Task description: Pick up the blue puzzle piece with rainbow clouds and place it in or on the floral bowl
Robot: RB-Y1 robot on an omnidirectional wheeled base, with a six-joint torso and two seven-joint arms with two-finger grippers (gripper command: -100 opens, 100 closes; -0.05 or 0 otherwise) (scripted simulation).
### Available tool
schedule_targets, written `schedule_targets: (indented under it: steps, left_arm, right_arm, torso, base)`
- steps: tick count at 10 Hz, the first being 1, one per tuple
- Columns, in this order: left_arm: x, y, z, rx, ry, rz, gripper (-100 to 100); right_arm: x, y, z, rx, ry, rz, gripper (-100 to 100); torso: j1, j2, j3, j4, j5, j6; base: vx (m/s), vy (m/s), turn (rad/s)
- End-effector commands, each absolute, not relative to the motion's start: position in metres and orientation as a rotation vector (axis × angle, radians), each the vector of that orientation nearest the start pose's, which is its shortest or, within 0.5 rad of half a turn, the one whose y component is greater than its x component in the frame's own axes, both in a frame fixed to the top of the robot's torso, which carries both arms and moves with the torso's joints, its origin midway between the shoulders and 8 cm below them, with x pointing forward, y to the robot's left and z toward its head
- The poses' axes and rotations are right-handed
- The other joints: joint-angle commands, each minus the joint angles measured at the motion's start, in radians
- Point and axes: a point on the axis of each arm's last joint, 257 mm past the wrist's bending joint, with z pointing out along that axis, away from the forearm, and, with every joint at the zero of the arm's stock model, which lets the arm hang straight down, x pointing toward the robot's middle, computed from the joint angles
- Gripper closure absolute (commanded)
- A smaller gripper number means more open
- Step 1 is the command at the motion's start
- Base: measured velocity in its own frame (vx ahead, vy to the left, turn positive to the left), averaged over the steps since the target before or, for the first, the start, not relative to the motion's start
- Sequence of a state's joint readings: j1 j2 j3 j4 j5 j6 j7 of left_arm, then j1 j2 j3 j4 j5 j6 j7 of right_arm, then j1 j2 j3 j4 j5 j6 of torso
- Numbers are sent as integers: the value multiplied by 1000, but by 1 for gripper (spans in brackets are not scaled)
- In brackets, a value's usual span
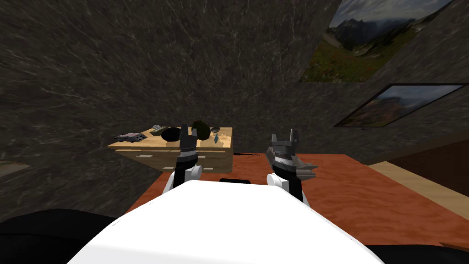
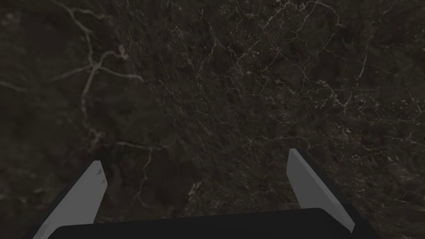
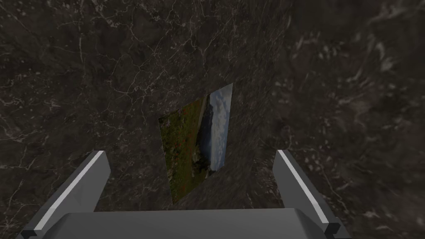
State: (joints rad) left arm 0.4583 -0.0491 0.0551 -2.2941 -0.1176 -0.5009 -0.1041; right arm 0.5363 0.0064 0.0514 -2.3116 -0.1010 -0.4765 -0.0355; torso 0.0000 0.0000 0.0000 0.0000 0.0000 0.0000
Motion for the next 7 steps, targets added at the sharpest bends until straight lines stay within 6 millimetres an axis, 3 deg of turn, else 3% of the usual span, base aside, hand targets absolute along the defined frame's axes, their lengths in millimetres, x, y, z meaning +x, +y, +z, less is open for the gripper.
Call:
schedule_targets:
  steps: [1, 4, 7]
  left_arm:
    - [346, 277, 40, -502, 671, -1094, -100]
    - [352, 268, 32, -458, 742, -1082, -100]
    - [364, 257, 11, -416, 849, -1053, -100]
  right_arm:
    - [340, -279, 22, 767, 549, 1431, 0]
    - [340, -279, 22, 767, 549, 1431, 0]
    - [340, -279, 22, 767, 549, 1431, 0]
  torso:
    - [0, 0, 0, 0, 0, 0]
    - [2, 0, 0, 0, 0, 0]
    - [2, 0, 0, 0, 0, 0]
  base:
    - [2, 4, -28]
    - [2, 16, -32]
    - [4, 22, -58]
